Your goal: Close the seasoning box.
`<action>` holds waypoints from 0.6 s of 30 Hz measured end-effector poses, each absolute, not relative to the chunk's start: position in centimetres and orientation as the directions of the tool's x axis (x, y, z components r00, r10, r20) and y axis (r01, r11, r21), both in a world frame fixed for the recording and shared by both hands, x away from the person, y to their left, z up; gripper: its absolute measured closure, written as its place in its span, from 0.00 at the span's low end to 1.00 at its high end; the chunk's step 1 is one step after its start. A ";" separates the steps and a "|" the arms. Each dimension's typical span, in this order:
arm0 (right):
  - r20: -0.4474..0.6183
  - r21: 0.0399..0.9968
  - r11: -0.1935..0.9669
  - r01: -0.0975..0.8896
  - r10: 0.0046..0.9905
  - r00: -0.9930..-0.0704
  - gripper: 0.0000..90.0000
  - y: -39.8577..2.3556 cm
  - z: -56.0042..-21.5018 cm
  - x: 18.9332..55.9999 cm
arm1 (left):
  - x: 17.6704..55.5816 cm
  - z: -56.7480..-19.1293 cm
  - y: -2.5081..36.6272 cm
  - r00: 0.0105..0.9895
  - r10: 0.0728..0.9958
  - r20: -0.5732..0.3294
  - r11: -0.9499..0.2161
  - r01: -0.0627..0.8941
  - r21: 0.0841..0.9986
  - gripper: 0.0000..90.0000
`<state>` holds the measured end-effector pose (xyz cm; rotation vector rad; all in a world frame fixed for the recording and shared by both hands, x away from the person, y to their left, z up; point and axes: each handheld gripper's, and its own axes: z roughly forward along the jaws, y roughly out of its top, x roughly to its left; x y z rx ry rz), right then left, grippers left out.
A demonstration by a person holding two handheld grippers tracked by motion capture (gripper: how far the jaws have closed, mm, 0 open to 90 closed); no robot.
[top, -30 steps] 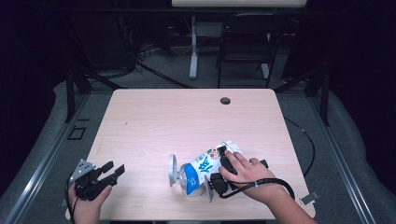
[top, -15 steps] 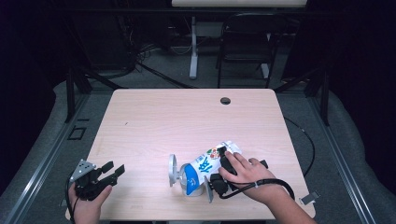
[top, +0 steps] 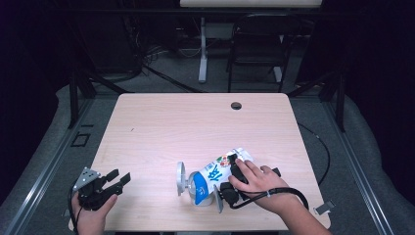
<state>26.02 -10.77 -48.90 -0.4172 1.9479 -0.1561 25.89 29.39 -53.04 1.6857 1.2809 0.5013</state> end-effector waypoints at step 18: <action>-0.863 -0.298 0.930 -0.216 -0.359 -0.355 0.63 -10.8 -48.9 26.0 | 25.9 -53.1 29.4 0.372 0.905 -0.206 -0.022 0.525 0.851 0.52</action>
